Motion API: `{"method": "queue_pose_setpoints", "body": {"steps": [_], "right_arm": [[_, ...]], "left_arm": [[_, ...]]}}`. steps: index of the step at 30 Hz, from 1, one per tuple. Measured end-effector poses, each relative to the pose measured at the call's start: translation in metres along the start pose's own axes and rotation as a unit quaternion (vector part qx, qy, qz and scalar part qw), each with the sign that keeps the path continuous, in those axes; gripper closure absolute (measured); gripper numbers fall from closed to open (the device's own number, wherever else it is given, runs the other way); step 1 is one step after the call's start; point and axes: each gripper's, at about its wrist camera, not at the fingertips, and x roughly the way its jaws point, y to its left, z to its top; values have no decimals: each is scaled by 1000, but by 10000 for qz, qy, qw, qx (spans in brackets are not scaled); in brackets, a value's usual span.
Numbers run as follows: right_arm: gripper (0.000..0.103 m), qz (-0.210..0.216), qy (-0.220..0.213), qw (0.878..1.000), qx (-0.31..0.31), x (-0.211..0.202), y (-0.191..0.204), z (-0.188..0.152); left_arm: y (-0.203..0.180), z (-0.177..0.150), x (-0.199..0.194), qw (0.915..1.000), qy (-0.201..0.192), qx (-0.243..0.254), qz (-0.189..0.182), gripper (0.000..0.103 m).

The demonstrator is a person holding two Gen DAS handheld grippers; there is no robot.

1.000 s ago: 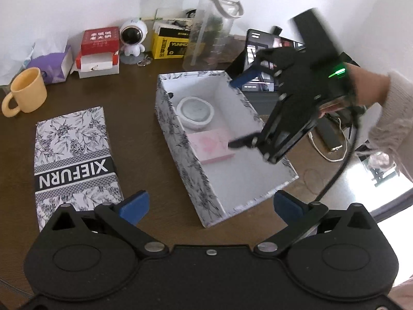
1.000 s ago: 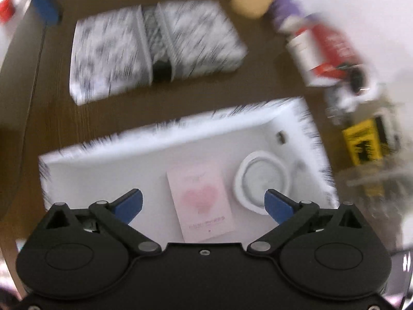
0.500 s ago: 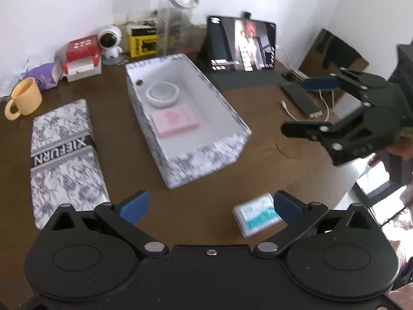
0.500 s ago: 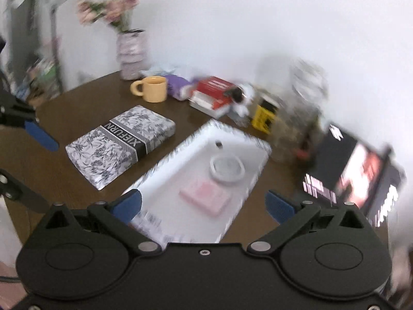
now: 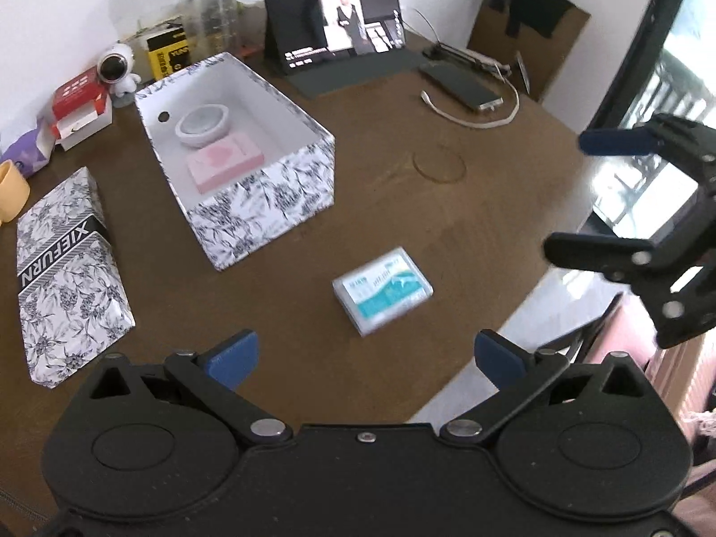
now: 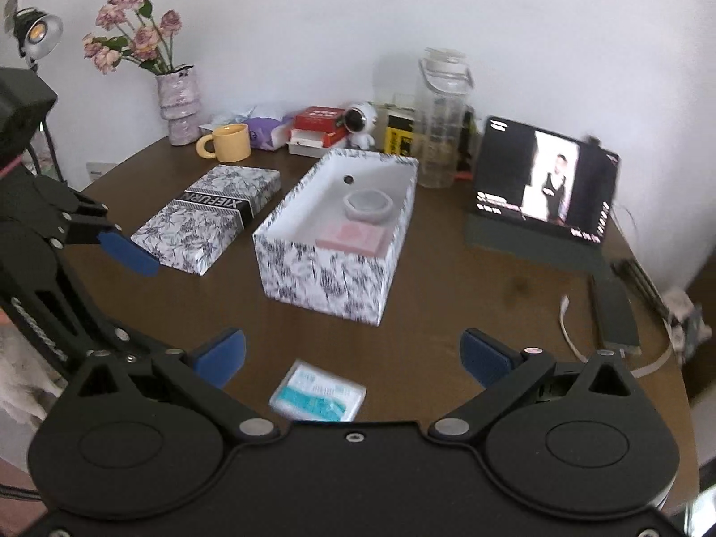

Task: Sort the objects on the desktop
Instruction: 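Move the left tool to the teal floss pick box and grasp it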

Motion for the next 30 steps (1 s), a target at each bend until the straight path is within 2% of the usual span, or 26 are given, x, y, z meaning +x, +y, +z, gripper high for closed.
{"method": "queue_pose_setpoints", "body": {"steps": [7, 11, 14, 17, 20, 22, 25, 30], "right_arm": [[0, -140, 69, 9998, 118, -21, -2, -23], [0, -189, 100, 9996, 185, -29, -2, -33], [0, -199, 136, 9994, 240, -29, -2, -38], [0, -233, 180, 9992, 277, -30, -1, -43], [0, -315, 241, 9986, 339, -28, 0, -49], [0, -347, 284, 9982, 405, -25, -1, -51], [0, -386, 347, 9974, 507, -20, -4, -53], [0, -452, 453, 9957, 678, -12, -8, -56]], "left_arm": [[-17, -6, 5, 9999, 25, 110, -78, 0], [-25, -2, 17, 9981, -63, 611, 12, 0], [-34, 8, 43, 9904, 114, 1365, 191, 0], [-42, 11, 77, 9774, 381, 2062, 268, 0], [-46, 14, 110, 9659, 574, 2482, 468, 3], [-46, 18, 126, 9617, 650, 2634, 393, 10], [-44, 28, 145, 9598, 809, 2680, 188, 11], [-45, 39, 170, 9465, 1102, 3034, 10, 15]]}}
